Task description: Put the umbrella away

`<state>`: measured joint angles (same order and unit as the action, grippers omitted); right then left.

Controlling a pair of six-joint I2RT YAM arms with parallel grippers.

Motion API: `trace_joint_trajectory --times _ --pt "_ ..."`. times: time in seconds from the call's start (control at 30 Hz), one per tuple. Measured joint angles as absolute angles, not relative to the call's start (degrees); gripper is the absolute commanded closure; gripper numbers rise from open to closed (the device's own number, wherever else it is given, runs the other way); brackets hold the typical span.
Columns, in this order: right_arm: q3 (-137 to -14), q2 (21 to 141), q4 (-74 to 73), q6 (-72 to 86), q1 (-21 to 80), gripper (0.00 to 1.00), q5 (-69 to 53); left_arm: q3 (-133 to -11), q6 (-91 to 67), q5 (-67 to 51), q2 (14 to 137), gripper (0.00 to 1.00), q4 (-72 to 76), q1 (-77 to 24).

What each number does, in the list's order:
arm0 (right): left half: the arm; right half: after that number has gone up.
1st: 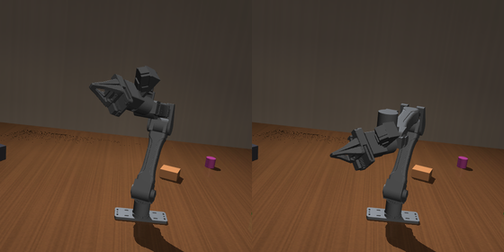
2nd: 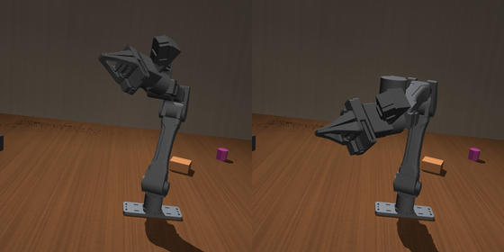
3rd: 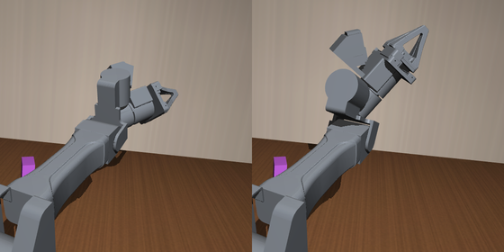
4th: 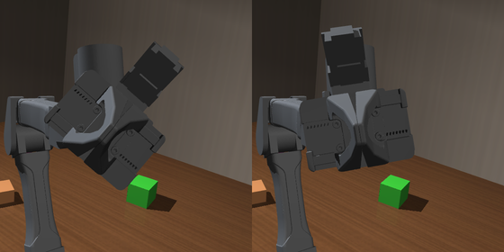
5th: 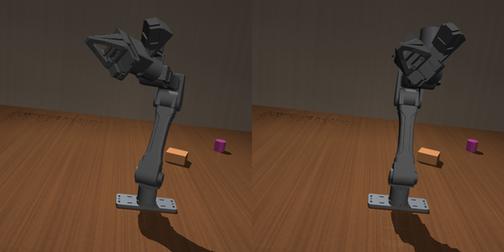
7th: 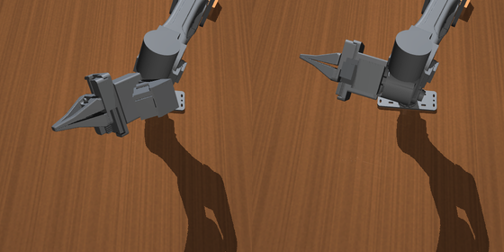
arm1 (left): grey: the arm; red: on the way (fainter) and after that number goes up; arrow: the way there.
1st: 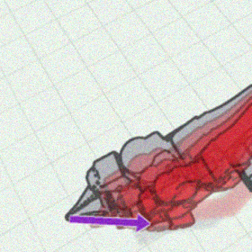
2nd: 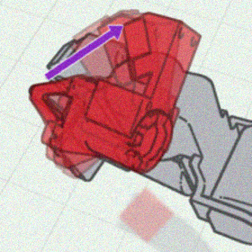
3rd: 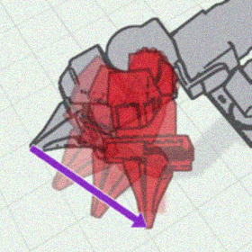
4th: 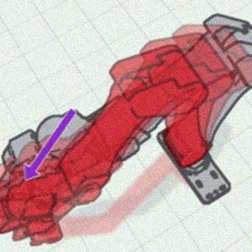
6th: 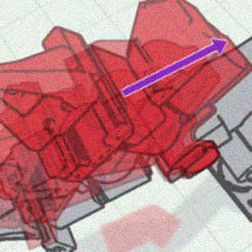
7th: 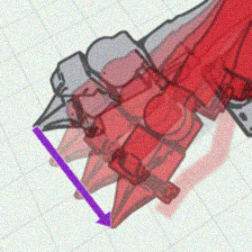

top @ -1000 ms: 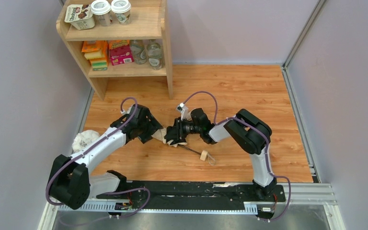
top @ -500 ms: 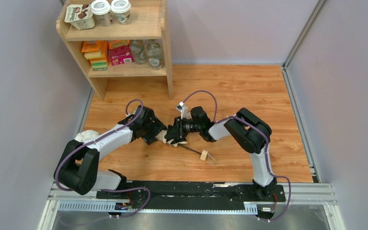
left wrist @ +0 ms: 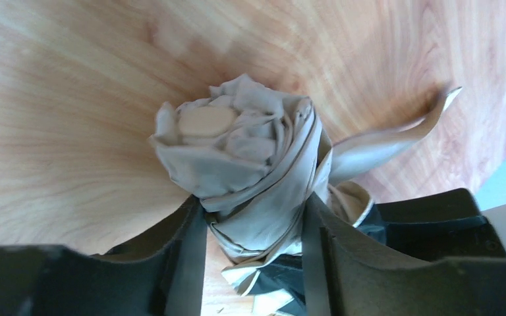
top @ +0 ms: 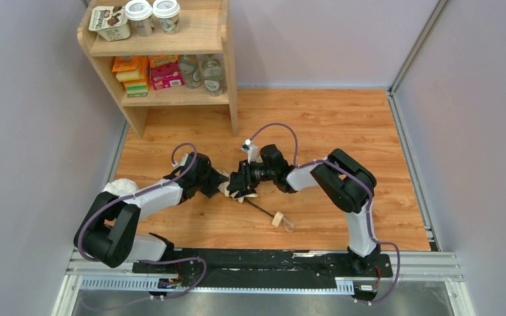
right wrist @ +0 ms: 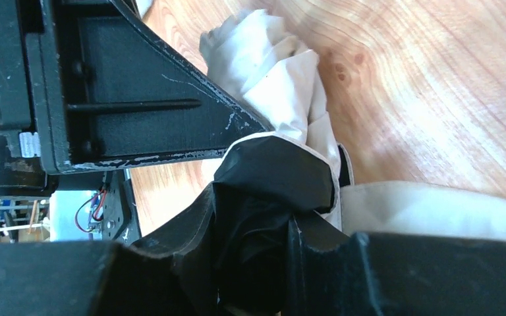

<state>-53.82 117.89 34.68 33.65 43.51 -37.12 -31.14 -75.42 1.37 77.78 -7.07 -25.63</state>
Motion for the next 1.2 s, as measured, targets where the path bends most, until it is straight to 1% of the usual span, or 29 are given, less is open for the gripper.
trace_joint_trajectory --times 0.03,0.07,0.13,0.17,0.2,0.23,0.3,0.37,0.4,0.5,0.57,0.67,0.77,0.83,0.87,0.9,0.93,0.97,1.0,1.1,1.13,1.2 --pt "-54.3 117.4 32.9 33.2 43.6 0.98 -36.6 -30.7 -76.1 1.1 78.0 0.74 -6.0 -25.6" --pt "-54.7 117.0 31.5 33.0 43.7 0.94 -36.0 -30.2 -76.6 0.9 78.4 0.78 -4.3 -25.6" --pt "-55.6 115.7 27.1 32.3 43.8 0.88 -34.0 -29.3 -77.4 0.0 78.8 0.92 -1.6 -25.5" --pt "-56.1 115.0 24.6 31.6 43.8 0.85 -32.9 -28.8 -77.7 -0.4 78.9 0.96 -0.2 -25.5" --pt "-56.6 114.4 22.5 31.1 43.9 0.79 -31.8 -28.4 -77.8 -1.0 78.9 0.99 1.0 -25.3" --pt "-57.7 113.8 19.1 30.0 43.9 0.72 -30.7 -28.2 -77.9 -1.3 78.9 1.00 1.7 -25.3" --pt "-60.1 113.0 13.1 27.7 44.6 0.54 -28.3 -27.9 -77.9 -1.6 78.9 1.00 2.5 -25.3" --pt "-63.8 112.5 5.4 24.9 45.6 0.41 -25.0 -27.7 -77.6 -1.9 78.7 1.00 3.3 -25.1" --pt "-65.8 112.4 1.6 23.5 46.1 0.36 -23.1 -27.6 -77.1 -1.8 78.7 1.00 3.4 -25.1" --pt "-71.4 112.4 -7.5 19.9 47.7 0.29 -19.7 -27.1 -77.0 -1.8 79.8 1.00 4.1 -25.0" --pt "-74.6 112.5 -12.2 17.7 49.3 0.22 -17.3 -27.1 -76.9 -1.7 79.8 1.00 3.8 -25.0" --pt "-77.7 112.9 -16.9 14.4 52.1 0.19 -12.6 -27.2 -76.9 -1.7 79.8 1.00 3.1 -24.9" --pt "-78.4 113.3 -18.4 12.1 55.0 0.16 -6.7 -27.5 -77.0 -1.6 79.5 1.00 2.3 -24.9" --pt "-78.4 113.5 -18.7 11.0 57.0 0.18 -2.2 -27.5 -77.0 -1.6 79.2 1.00 2.1 -24.9" --pt "-78.5 113.8 -18.8 10.5 57.9 0.22 0.1 -27.5 -77.1 -1.6 79.1 1.00 2.0 -24.9" --pt "-78.7 114.2 -19.2 10.0 58.6 0.28 2.0 -27.5 -77.1 -1.6 79.0 1.00 1.8 -24.9" --pt "-78.7 114.5 -19.4 9.6 59.2 0.38 3.6 -27.5 -77.1 -1.6 78.9 1.00 1.6 -24.8" --pt "-78.7 114.7 -19.5 9.3 59.4 0.55 4.9 -27.5 -77.1 -1.6 78.8 1.00 1.4 -24.6" --pt "-78.5 114.8 -19.4 9.0 59.5 0.69 5.9 -27.5 -77.2 -1.6 78.8 1.00 1.3 -24.6" --pt "-75.9 114.4 -16.5 10.5 58.9 0.94 7.4 -27.6 -77.4 -1.1 78.3 1.00 0.3 -24.5" --pt "-74.9 114.1 -15.3 11.0 58.3 1.00 6.8 -27.6 -77.3 -1.0 78.1 1.00 0.2 -24.5" --pt "-72.4 113.3 -12.2 12.6 56.5 1.00 3.6 -27.6 -76.8 -1.0 77.9 0.96 0.4 -24.5"
